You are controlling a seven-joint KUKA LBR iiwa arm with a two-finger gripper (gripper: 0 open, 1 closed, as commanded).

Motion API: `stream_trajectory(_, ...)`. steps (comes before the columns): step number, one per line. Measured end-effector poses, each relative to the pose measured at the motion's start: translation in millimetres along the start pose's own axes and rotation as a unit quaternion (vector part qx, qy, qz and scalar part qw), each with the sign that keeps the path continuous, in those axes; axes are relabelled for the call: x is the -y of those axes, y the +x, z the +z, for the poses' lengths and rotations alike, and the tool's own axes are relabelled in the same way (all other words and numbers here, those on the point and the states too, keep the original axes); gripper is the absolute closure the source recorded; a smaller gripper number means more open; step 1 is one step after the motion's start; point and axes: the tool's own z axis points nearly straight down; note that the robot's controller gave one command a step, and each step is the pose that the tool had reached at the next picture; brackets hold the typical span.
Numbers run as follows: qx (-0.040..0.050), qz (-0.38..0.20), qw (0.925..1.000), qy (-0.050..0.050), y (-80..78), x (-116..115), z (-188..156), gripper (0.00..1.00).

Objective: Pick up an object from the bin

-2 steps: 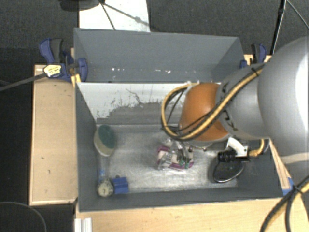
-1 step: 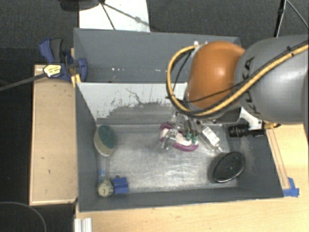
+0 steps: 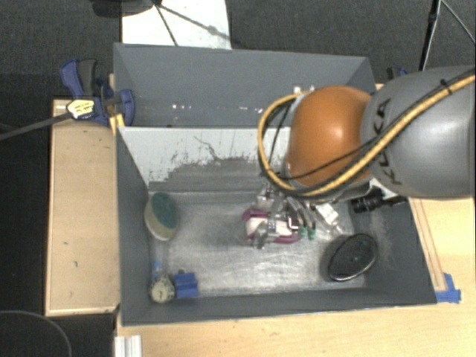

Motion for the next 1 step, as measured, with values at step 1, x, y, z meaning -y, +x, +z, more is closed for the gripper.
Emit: stream_trajectory(1, 0.0055, 0.007, 1.0, -0.002, 2.7, 5.3, -97.9, 1.0)
